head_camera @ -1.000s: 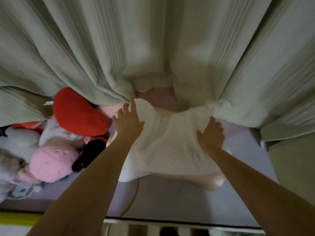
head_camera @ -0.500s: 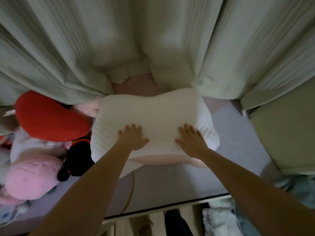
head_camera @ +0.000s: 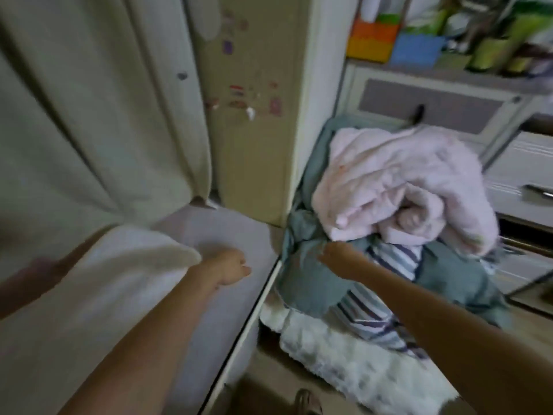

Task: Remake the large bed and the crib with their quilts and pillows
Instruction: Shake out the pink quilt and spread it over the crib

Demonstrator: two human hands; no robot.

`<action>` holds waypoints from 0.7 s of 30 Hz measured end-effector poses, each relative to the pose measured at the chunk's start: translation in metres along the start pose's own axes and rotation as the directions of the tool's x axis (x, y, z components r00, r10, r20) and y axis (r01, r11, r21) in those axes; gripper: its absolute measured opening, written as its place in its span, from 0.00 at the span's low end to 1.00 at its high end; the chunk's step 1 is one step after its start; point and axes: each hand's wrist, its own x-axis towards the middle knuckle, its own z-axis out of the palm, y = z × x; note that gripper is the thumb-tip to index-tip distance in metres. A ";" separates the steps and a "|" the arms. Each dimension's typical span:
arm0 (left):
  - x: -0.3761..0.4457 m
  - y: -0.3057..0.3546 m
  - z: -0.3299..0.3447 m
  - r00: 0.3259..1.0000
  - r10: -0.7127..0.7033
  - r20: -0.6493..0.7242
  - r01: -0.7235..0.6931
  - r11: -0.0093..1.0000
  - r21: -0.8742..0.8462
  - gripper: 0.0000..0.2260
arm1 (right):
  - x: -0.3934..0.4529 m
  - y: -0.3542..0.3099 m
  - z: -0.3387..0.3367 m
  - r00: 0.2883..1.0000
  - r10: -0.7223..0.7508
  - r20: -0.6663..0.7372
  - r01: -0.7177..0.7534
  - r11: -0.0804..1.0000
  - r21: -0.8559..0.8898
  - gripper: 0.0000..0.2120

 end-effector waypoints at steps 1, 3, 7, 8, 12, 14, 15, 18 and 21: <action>0.006 0.025 -0.004 0.999 0.044 -0.017 -0.044 0.999 0.018 0.19 | -0.006 0.020 -0.011 0.998 0.037 -0.050 -0.036 0.999 0.008 0.12; 0.015 0.084 -0.011 0.982 0.180 -0.048 -0.176 0.982 0.073 0.15 | -0.026 0.061 -0.038 0.976 0.132 -0.173 -0.121 0.990 0.073 0.15; 0.034 0.166 -0.017 0.929 0.360 -0.083 -0.351 0.930 0.107 0.18 | -0.052 0.118 -0.075 0.920 0.270 -0.284 -0.231 0.959 0.165 0.20; 0.040 0.179 -0.019 0.916 0.385 -0.107 -0.375 0.921 0.105 0.22 | -0.053 0.133 -0.082 0.904 0.293 -0.311 -0.256 0.954 0.154 0.24; 0.066 0.234 -0.030 0.904 0.367 -0.218 -0.340 0.928 0.152 0.41 | -0.045 0.191 -0.109 0.837 0.361 -0.411 -0.308 0.932 0.190 0.42; 0.074 0.251 -0.035 0.903 0.333 -0.271 -0.292 0.939 0.182 0.48 | -0.037 0.209 -0.122 0.826 0.379 -0.418 -0.345 0.925 0.157 0.49; 0.090 0.267 -0.035 0.902 0.314 -0.296 -0.267 0.945 0.190 0.50 | -0.022 0.229 -0.130 0.830 0.375 -0.413 -0.359 0.926 0.120 0.52; 0.134 0.293 -0.032 0.894 0.254 -0.369 -0.200 0.963 0.179 0.55 | 0.019 0.263 -0.141 0.852 0.360 -0.380 -0.363 0.929 0.068 0.61; 0.180 0.316 -0.021 0.897 0.173 -0.407 -0.114 0.980 0.166 0.57 | 0.070 0.291 -0.134 0.884 0.325 -0.336 -0.325 0.944 0.058 0.65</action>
